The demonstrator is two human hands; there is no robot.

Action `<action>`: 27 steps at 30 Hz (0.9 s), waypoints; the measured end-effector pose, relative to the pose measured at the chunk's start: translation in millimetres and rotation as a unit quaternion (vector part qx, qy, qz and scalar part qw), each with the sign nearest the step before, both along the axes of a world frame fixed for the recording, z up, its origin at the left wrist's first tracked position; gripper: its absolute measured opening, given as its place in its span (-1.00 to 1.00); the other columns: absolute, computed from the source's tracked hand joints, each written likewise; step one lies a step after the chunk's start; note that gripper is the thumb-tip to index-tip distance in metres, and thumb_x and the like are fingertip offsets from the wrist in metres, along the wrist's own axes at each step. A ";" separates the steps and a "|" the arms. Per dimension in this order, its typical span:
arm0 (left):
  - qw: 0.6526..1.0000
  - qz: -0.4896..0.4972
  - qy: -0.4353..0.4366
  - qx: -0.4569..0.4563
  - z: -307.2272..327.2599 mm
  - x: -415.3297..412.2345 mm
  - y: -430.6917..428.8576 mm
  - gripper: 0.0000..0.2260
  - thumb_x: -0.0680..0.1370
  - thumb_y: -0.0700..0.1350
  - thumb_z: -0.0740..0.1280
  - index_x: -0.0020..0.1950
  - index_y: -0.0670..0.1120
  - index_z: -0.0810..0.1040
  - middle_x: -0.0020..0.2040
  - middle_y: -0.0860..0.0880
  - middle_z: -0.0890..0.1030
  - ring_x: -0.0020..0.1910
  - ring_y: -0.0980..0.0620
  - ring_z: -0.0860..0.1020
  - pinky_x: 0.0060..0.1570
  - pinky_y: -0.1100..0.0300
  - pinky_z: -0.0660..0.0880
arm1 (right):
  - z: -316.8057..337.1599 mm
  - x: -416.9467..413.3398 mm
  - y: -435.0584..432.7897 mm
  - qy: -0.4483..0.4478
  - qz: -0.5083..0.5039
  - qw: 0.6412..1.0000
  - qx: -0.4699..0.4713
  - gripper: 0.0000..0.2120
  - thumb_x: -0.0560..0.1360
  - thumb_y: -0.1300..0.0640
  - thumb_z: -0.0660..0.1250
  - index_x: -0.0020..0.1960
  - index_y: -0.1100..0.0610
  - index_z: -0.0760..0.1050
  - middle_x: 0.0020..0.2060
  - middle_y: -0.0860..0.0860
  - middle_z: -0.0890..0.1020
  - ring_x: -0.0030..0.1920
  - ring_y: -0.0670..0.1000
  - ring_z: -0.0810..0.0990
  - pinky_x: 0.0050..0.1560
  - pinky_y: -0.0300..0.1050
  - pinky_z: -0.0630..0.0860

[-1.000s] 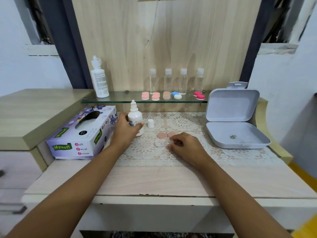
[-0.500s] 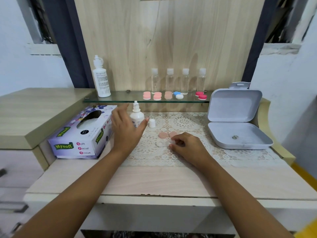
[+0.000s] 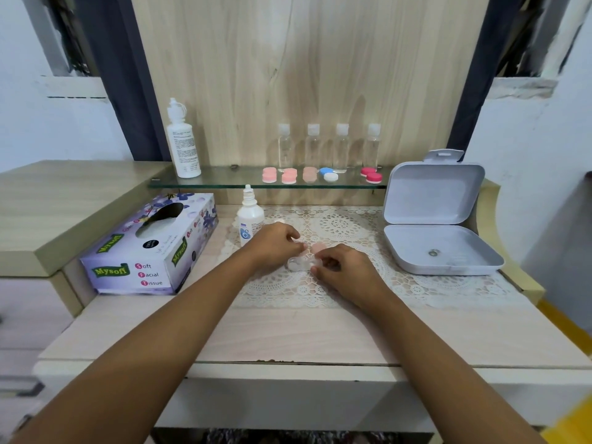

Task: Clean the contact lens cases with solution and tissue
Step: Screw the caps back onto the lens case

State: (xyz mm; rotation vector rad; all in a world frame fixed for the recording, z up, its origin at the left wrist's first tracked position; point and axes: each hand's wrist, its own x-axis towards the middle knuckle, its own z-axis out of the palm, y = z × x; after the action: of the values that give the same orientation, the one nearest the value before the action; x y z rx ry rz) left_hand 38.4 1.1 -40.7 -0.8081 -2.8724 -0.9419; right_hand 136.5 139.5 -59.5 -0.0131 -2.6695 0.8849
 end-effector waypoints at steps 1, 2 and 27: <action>1.000 0.000 -0.014 -0.013 1.7 -1.3 1.8 -0.64 0.51 0.00 0.36 0.24 -0.13 0.53 0.16 -0.06 0.57 -0.01 0.09 0.46 -0.04 0.26 0.35 | 0.3 0.0 -0.1 -0.001 0.001 1.000 0.000 -0.71 0.48 0.06 0.35 0.16 0.14 0.56 0.05 0.10 0.57 0.06 0.04 0.52 0.06 -0.15 0.41; 0.999 -0.001 -0.024 -0.025 3.4 -2.6 3.4 -0.66 0.49 0.00 0.38 0.20 -0.13 0.55 0.14 -0.05 0.58 -0.01 0.09 0.47 -0.04 0.24 0.37 | 0.5 -0.1 -0.1 -0.002 0.002 1.000 0.000 -0.72 0.48 0.06 0.35 0.15 0.14 0.56 0.04 0.10 0.57 0.06 0.04 0.52 0.07 -0.14 0.42; 0.993 -0.105 0.019 0.044 -8.3 22.2 -28.1 -0.79 0.50 -0.07 0.34 0.12 -0.02 0.59 0.01 0.07 0.53 -0.05 0.22 0.49 -0.09 0.45 0.36 | -2.8 -1.3 1.5 -0.002 0.005 1.000 -0.007 -0.74 0.46 0.04 0.36 0.10 0.13 0.57 -0.01 0.08 0.57 0.02 0.03 0.50 0.06 -0.13 0.41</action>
State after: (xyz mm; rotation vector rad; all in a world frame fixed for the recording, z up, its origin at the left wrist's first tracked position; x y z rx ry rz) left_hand 60.6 -26.9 -49.0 -1.1236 -2.7305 -1.0505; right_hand 135.2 141.0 -62.3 -0.0048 -2.6704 0.9072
